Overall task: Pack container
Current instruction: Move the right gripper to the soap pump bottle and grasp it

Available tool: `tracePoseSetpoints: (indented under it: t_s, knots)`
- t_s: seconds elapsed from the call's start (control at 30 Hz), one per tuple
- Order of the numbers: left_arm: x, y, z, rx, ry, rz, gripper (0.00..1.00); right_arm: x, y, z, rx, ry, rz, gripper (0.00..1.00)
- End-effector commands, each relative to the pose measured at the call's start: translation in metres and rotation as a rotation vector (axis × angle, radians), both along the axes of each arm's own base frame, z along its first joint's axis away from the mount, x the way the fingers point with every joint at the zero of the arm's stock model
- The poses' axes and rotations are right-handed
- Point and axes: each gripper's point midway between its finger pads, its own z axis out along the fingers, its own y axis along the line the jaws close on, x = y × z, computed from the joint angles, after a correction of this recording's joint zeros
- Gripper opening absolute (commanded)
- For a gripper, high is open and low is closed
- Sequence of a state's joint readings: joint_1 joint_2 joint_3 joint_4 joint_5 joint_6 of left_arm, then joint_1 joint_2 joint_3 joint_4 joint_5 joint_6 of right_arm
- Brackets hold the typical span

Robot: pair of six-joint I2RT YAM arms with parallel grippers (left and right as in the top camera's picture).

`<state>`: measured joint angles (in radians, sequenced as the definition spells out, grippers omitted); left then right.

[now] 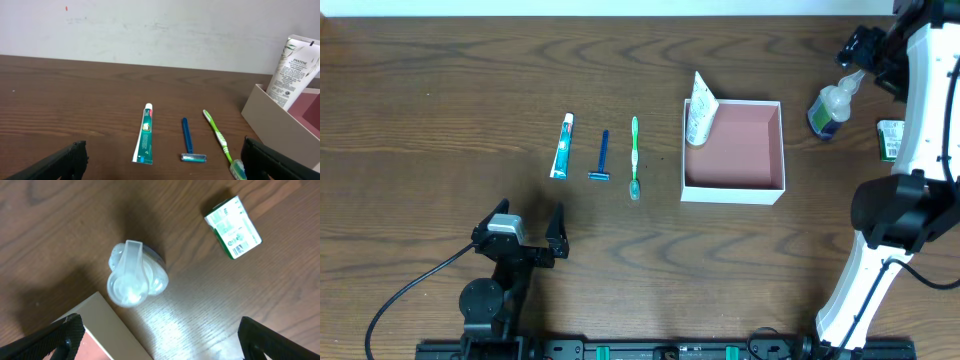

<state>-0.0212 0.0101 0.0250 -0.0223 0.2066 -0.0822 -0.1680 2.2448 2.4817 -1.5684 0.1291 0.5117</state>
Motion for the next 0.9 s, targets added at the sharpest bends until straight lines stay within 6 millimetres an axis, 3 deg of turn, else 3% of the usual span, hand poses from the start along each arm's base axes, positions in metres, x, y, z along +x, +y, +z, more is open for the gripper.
tracePoseSetpoints:
  t_s: [0.0,0.1,0.23,0.5,0.77,0.87]
  knots:
    - [-0.001,-0.001,-0.016,-0.003,0.044,-0.009,0.98,-0.002,0.0,-0.017,0.012,0.032,-0.021,0.99]
    - [-0.001,-0.001,-0.016,-0.003,0.043,-0.009,0.98,0.0,0.0,-0.04,0.027,0.054,-0.056,0.99]
    - [-0.001,-0.001,-0.016,-0.003,0.043,-0.009,0.98,0.004,0.002,-0.054,0.052,0.044,-0.099,0.95]
    - [-0.001,-0.001,-0.016,-0.003,0.044,-0.009,0.98,0.023,0.013,-0.053,0.124,-0.031,-0.079,0.89]
    - [-0.001,-0.001,-0.016,-0.003,0.044,-0.009,0.98,0.025,0.016,-0.053,0.125,-0.036,-0.073,0.71]
    - [-0.001,-0.001,-0.016,-0.003,0.043,-0.009,0.98,0.024,0.016,-0.053,0.125,-0.035,-0.073,0.7]
